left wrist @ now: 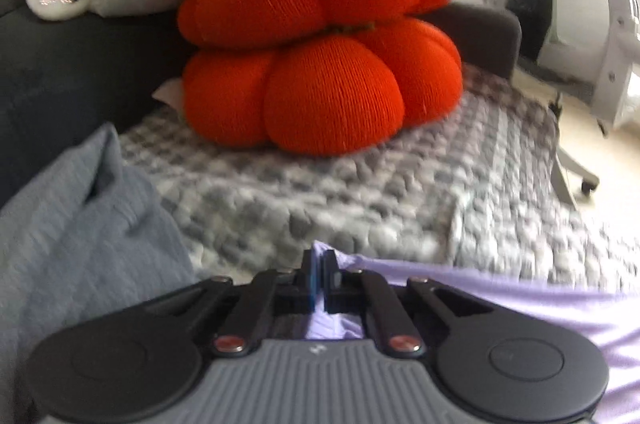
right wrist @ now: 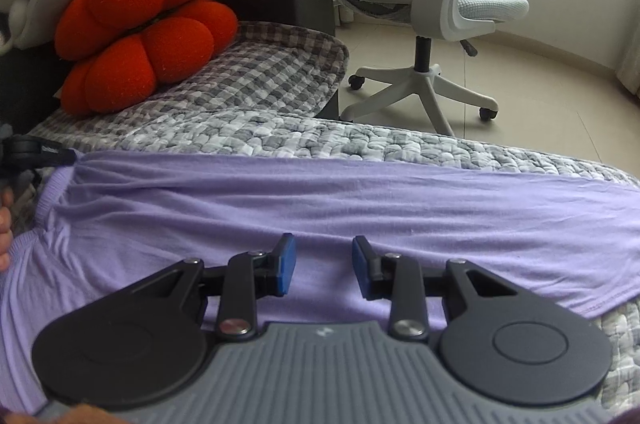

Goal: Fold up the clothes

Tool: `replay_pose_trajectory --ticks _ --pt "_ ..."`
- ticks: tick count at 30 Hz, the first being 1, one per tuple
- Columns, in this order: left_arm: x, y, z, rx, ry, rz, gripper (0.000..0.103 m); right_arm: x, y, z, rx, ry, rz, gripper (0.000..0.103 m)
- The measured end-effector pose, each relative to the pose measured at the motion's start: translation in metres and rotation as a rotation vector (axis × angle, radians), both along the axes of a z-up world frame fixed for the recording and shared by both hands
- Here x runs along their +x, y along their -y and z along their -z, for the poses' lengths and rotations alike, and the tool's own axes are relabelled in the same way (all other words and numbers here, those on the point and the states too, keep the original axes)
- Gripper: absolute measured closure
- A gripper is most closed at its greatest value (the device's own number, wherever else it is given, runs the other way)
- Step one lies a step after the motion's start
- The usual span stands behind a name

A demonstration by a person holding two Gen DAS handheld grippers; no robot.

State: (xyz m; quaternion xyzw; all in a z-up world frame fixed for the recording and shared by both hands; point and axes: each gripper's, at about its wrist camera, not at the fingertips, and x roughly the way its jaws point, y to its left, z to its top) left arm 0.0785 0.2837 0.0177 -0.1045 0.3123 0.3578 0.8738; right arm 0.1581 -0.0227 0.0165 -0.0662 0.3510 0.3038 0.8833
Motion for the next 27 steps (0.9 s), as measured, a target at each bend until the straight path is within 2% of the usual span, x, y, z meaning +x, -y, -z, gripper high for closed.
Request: replay_pose_trajectory --ticks 6,9,13,16,21,27 --pt "0.003 0.001 0.002 0.031 0.011 -0.02 0.1 0.005 0.002 0.0 0.021 0.011 0.017 0.068" --pt "0.002 -0.003 0.002 0.015 0.01 -0.027 0.1 0.012 0.003 -0.002 0.035 0.015 0.026 0.068" --pt "0.003 -0.002 0.008 0.019 -0.01 -0.016 0.099 0.031 -0.001 -0.01 0.041 0.013 -0.013 0.068" --pt "0.0 -0.004 0.008 -0.001 0.005 -0.02 0.099 0.039 -0.012 -0.018 0.023 0.037 -0.096 0.068" --pt "-0.005 -0.005 0.004 0.0 0.036 -0.007 0.099 0.044 -0.058 -0.013 -0.074 0.116 -0.279 0.068" --pt "-0.017 -0.012 0.0 -0.012 0.114 -0.01 0.099 0.039 -0.103 -0.003 -0.113 0.114 -0.529 0.068"
